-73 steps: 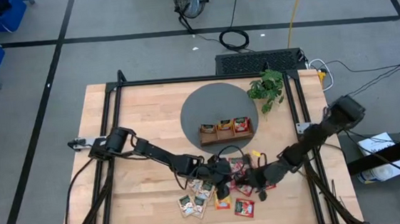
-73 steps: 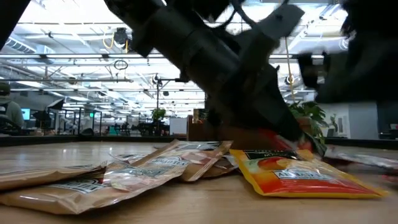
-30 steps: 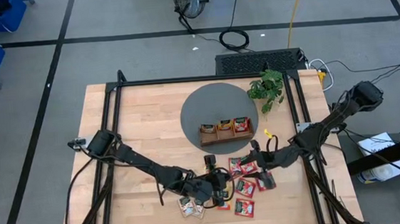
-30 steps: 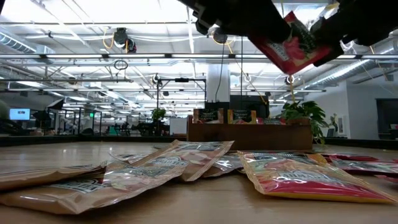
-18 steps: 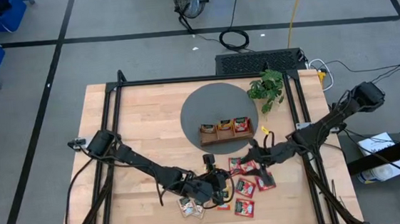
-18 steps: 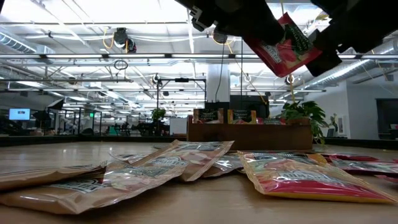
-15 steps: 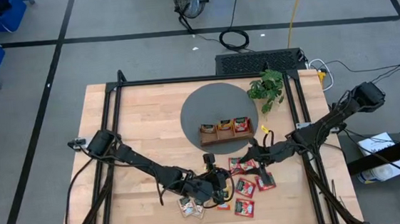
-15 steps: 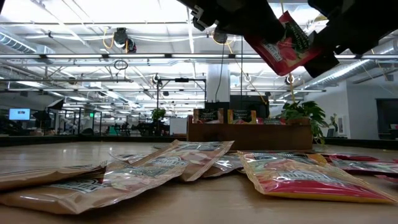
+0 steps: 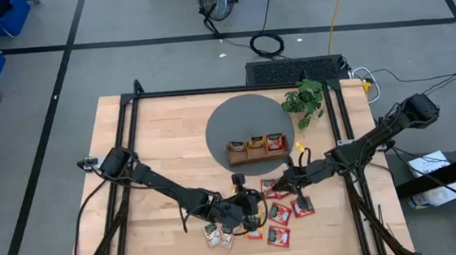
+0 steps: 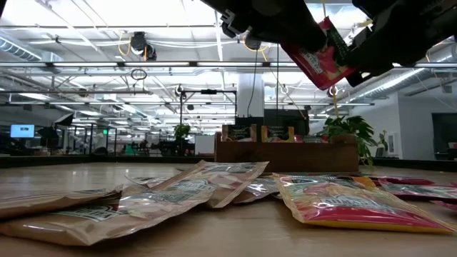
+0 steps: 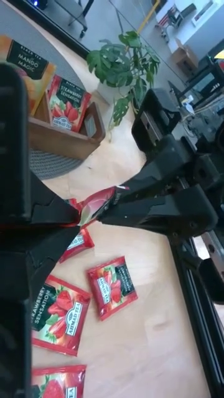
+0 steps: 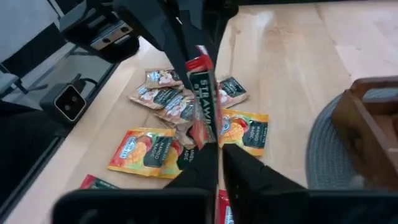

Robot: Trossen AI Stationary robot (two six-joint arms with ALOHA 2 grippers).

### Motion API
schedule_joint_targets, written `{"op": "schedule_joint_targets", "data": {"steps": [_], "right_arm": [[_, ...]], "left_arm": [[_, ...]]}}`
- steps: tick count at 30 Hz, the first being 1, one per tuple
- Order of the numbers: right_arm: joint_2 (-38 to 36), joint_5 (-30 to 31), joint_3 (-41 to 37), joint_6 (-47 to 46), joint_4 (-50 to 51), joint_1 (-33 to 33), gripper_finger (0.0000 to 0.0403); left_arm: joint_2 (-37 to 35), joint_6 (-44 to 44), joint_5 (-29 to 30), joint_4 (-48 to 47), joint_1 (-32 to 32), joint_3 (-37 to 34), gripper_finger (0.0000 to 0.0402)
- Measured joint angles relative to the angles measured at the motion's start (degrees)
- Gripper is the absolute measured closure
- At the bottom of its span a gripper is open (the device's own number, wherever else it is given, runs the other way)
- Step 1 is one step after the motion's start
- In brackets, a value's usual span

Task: Pick & Place Tea
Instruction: Put the red tea bag into the right section of the wooden organizer

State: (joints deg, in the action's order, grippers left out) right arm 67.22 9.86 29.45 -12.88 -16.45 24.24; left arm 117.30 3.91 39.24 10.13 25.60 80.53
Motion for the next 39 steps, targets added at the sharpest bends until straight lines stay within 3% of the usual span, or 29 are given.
{"op": "schedule_joint_targets", "data": {"steps": [13,21,24,28,34,37,39], "right_arm": [[-0.4,-1.1,0.0,1.2,7.1,-3.9,0.0402],[-1.3,-3.4,0.0,0.7,12.6,-5.1,0.0403],[-1.5,-4.1,0.9,1.1,14.8,-5.4,0.0403],[-1.4,-1.2,7.6,1.8,28.3,-5.9,0.0403],[-1.5,4.8,19.5,7.2,50.4,-9.1,0.0403],[-1.4,9.4,24.0,10.0,57.3,-11.3,0.0403],[-1.4,11.1,26.5,11.7,60.0,-12.9,0.0403]], "left_arm": [[-2.5,-1.2,-0.2,-6.0,2.1,0.1,0.0279],[-4.5,-20.6,-1.1,-19.4,5.5,-1.3,0.0239],[-4.3,-25.2,-4.0,-15.5,6.1,-4.5,0.0244],[-4.0,-25.7,-6.2,-2.7,7.9,-12.0,0.0267],[-4.0,-21.2,-6.2,20.3,9.4,-22.3,0.0344],[-4.0,-20.5,-6.2,25.6,9.3,-24.6,0.0389],[-4.0,-20.2,-6.2,26.3,9.1,-25.2,0.0393]]}}
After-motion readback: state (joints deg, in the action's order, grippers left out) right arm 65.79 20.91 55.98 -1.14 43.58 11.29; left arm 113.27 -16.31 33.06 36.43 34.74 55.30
